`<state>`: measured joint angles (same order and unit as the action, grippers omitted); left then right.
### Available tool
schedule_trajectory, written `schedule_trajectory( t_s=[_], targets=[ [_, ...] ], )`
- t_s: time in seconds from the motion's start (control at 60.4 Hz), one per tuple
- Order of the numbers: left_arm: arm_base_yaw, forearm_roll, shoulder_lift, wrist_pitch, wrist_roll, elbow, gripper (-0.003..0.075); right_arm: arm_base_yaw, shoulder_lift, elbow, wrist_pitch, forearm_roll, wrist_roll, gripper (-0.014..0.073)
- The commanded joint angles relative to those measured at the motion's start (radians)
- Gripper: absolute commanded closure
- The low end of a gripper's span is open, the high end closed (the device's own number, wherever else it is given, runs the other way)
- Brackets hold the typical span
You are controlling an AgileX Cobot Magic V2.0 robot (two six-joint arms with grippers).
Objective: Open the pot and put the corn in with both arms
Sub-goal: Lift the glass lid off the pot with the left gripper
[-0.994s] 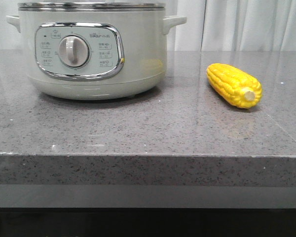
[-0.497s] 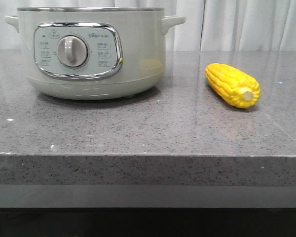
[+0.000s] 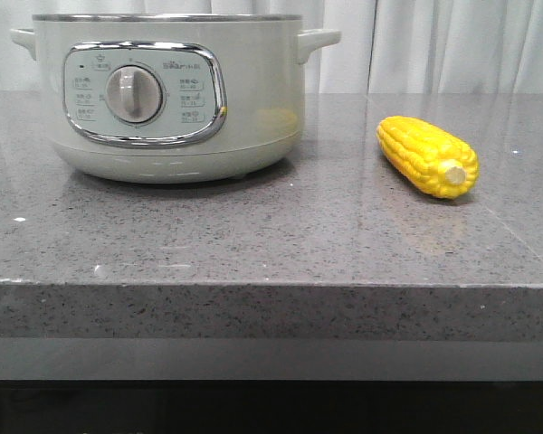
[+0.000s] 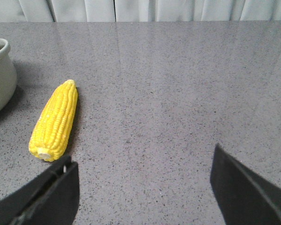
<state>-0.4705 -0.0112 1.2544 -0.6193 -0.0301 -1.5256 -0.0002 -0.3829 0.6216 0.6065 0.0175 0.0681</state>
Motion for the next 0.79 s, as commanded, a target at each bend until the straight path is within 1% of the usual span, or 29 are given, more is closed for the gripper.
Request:
schedule_trajectory(
  t_s=[0.0, 0.132, 0.232, 0.381, 0.497, 0.613, 0.778],
  targets=[
    [0.030, -0.011, -0.113, 0.122, 0.019, 0.037, 0.0472, -0.004, -0.015, 0.030, -0.065, -0.010, -0.005, 0.0001],
    [0.085, -0.011, -0.231, 0.095, 0.041, 0.170, 0.0472, -0.001, -0.015, 0.030, -0.039, -0.007, -0.005, 0.0001],
    [0.106, -0.009, -0.322, 0.069, 0.041, 0.271, 0.0472, 0.027, -0.015, 0.030, -0.016, -0.002, -0.006, 0.0001],
    [0.106, 0.011, -0.479, 0.066, 0.041, 0.429, 0.0472, 0.111, -0.037, 0.043, 0.017, 0.000, -0.045, 0.0001],
    [0.106, 0.029, -0.580, 0.070, 0.041, 0.521, 0.0472, 0.183, -0.120, 0.093, 0.064, 0.000, -0.051, 0.0001],
    [0.106, 0.029, -0.621, 0.071, 0.041, 0.555, 0.0472, 0.241, -0.214, 0.152, 0.073, 0.000, -0.061, 0.0001],
    [0.106, 0.029, -0.625, 0.070, 0.041, 0.557, 0.0472, 0.343, -0.385, 0.268, 0.078, 0.003, -0.089, 0.0001]
  ],
)
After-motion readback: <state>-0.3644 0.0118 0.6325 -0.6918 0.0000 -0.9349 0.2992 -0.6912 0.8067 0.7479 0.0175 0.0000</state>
